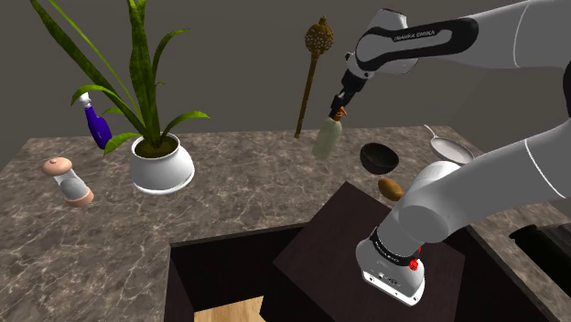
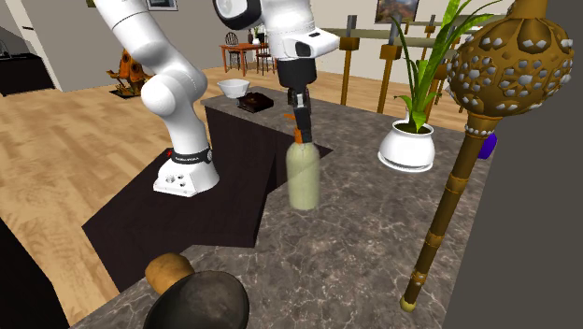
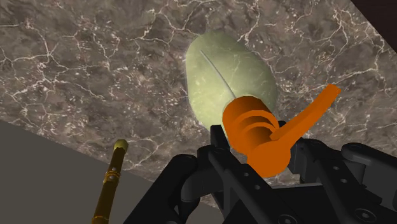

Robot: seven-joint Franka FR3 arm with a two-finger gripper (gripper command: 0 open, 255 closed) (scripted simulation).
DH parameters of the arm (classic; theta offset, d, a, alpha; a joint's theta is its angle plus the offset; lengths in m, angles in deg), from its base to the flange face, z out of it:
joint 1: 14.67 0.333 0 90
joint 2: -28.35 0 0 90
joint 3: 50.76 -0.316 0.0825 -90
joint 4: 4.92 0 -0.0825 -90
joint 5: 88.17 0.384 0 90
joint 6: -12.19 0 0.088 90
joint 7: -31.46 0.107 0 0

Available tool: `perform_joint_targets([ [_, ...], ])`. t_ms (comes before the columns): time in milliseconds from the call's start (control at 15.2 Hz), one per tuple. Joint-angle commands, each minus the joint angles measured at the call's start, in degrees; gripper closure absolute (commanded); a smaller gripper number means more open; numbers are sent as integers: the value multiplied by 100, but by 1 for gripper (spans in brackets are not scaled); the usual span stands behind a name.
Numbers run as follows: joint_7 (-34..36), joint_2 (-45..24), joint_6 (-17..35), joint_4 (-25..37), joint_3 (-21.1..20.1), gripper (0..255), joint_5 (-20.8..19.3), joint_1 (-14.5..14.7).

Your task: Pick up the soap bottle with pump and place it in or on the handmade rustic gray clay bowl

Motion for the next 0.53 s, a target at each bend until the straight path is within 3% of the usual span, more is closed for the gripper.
perform_joint_targets([
  [0, 22, 56, -167, 113, -33, 255, -6, -7],
  [330, 72, 151, -528, 382, -105, 255, -5, -9],
  [462, -180, 205, -697, 501, 81, 255, -79, -116],
])
